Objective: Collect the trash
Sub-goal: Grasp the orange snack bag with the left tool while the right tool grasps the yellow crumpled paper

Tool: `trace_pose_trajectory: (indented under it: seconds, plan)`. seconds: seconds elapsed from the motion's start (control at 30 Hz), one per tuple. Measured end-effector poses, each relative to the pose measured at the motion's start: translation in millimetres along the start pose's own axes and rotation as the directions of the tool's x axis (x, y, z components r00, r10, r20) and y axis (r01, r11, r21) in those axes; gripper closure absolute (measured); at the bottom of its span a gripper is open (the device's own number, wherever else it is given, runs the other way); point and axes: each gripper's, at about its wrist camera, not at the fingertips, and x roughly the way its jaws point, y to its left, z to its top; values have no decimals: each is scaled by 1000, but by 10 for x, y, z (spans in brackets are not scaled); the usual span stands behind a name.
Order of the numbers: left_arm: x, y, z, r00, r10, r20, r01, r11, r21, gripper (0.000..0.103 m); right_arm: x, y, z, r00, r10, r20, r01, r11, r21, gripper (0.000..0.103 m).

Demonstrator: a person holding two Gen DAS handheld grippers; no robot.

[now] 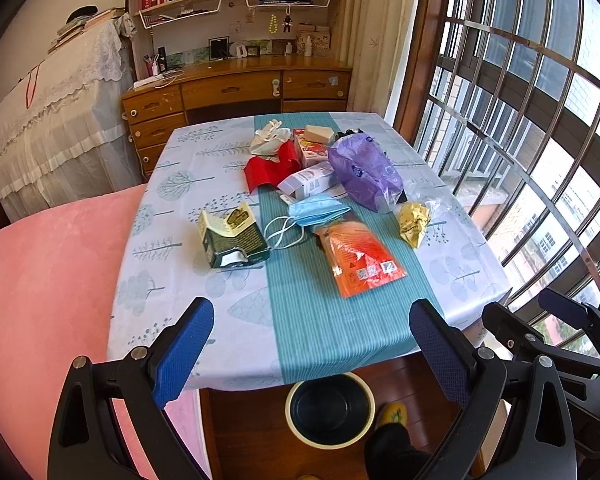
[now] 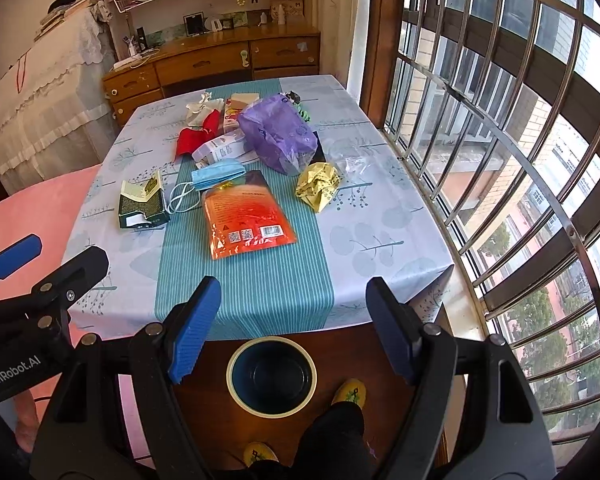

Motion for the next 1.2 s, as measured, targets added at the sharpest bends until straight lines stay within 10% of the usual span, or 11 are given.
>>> trace_pose_trajectory:
  seconds: [0.37, 0.67, 1.2]
  plan:
    - [950, -262, 593, 993, 26, -112, -42, 989, -141, 3, 911, -451, 808, 990, 103, -98, -108, 993, -43, 29]
    - [2036, -246, 653, 946, 23, -324, -135, 935, -329, 3, 1808, -756, 1271, 949, 260, -176, -279, 956, -89, 31]
    - [3022, -187, 594, 911, 14, -411, -207, 880, -429, 3, 2943, -279, 1190, 902, 256, -348, -387, 837, -387, 49]
